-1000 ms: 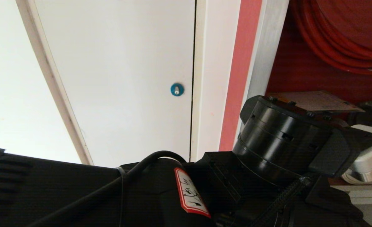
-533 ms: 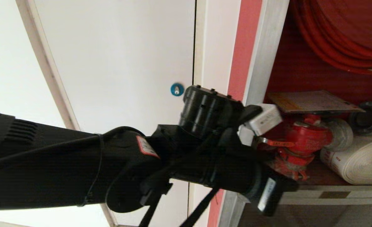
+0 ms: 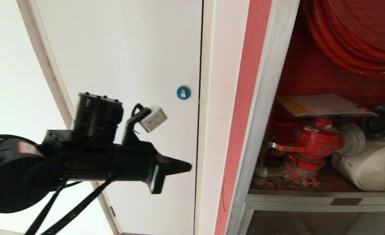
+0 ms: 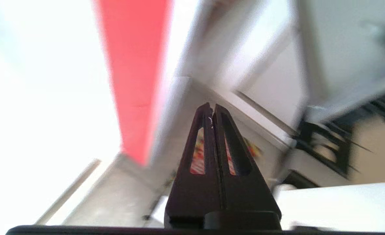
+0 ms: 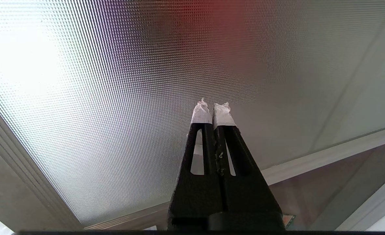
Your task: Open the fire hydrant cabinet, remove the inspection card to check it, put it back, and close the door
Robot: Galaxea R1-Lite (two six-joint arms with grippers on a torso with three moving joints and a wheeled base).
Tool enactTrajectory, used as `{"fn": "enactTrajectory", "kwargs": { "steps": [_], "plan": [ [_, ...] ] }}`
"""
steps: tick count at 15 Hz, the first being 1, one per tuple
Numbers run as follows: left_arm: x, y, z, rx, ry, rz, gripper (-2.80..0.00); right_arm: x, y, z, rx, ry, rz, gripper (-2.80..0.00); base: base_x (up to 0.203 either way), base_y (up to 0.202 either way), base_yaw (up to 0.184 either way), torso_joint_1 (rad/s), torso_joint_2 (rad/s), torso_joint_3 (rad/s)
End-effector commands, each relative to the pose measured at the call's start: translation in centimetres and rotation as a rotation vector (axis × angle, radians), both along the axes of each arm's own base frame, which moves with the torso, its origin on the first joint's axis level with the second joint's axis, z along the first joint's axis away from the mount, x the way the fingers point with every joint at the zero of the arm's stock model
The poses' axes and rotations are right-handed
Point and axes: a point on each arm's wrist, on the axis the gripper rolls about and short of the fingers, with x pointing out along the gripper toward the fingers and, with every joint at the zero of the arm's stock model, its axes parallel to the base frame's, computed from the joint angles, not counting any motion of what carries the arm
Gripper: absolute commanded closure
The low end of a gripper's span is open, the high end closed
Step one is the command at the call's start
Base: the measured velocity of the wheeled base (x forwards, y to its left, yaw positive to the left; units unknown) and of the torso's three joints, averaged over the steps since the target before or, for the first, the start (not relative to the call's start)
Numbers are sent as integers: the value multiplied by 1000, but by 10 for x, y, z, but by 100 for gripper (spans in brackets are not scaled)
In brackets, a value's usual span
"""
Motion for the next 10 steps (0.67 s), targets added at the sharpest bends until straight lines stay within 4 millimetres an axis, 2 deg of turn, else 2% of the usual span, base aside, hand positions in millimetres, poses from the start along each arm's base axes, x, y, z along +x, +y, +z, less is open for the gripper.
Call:
{"fn": "enactTrajectory", "kwargs": {
  "steps": [1, 4, 6, 8, 10],
  "plan": [
    [-22, 49, 25, -47, -101, 123, 0, 0, 0, -1, 0, 4, 0, 0, 0, 0, 0, 0, 0, 0],
    [-47, 104, 44, -79, -207, 331, 0, 0, 0, -1, 0, 3, 0, 0, 0, 0, 0, 0, 0, 0],
    [-74, 131, 55, -97, -293, 458, 0, 0, 0, -1, 0, 4, 0, 0, 0, 0, 0, 0, 0, 0],
    [-104, 150, 64, -104, -392, 584, 0, 0, 0, -1, 0, 4, 0, 0, 0, 0, 0, 0, 0, 0],
    [-139, 153, 65, -116, -482, 628, 0, 0, 0, -1, 0, 4, 0, 0, 0, 0, 0, 0, 0, 0]
  ]
}}
